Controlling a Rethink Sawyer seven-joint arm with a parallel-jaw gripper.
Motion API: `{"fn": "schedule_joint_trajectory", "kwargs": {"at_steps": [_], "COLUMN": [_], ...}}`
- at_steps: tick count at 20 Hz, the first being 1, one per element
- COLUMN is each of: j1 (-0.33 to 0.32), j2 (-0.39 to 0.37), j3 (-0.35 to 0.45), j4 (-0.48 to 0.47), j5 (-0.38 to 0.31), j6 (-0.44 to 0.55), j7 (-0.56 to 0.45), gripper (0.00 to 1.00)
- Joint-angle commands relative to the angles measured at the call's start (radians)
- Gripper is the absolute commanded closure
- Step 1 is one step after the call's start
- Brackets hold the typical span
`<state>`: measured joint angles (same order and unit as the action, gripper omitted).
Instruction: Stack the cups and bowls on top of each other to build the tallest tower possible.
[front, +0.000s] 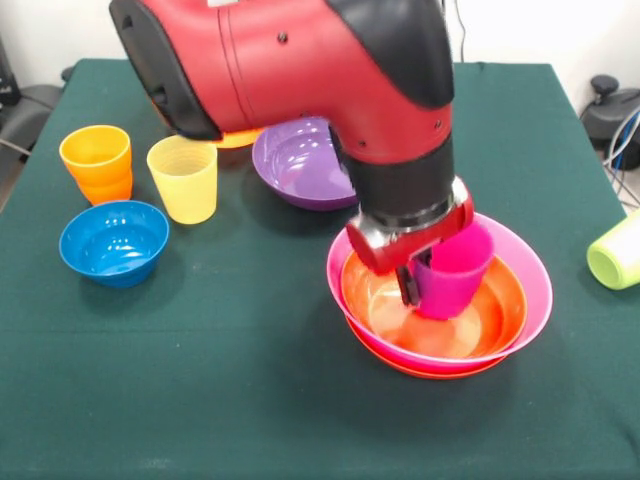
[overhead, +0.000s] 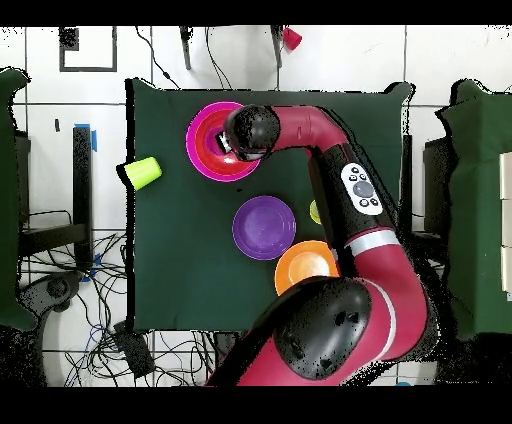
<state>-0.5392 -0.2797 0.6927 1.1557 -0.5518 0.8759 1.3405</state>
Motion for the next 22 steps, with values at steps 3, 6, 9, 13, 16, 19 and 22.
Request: {"fn": "schedule_joint_trajectory", "kwargs": {"at_steps": [3,6,9,13,16,19,22], "j1": [0.018,0.017,0.026,0.029,0.021,0.018,0.022], "j2": [-0.195,-0.205,-0.193,-0.160,-0.144,-0.135,-0.112], "j3": [-0.065,-0.059,-0.050,-0.042,-0.039,-0.037,-0.031], "j4": [0.167,0.164,0.142,0.109,0.104,0.102,0.079], "j5": [-0.018,-0.015,-0.018,-0.028,-0.033,-0.037,-0.043], "j6": [0.168,0.182,0.202,0.199,0.187,0.181,0.180], "j7": [-0.112,-0.103,-0.113,-0.129,-0.140,-0.148,-0.167], "gripper": [1.00,1.00,1.00,1.00,1.00,1.00,1.00]}}
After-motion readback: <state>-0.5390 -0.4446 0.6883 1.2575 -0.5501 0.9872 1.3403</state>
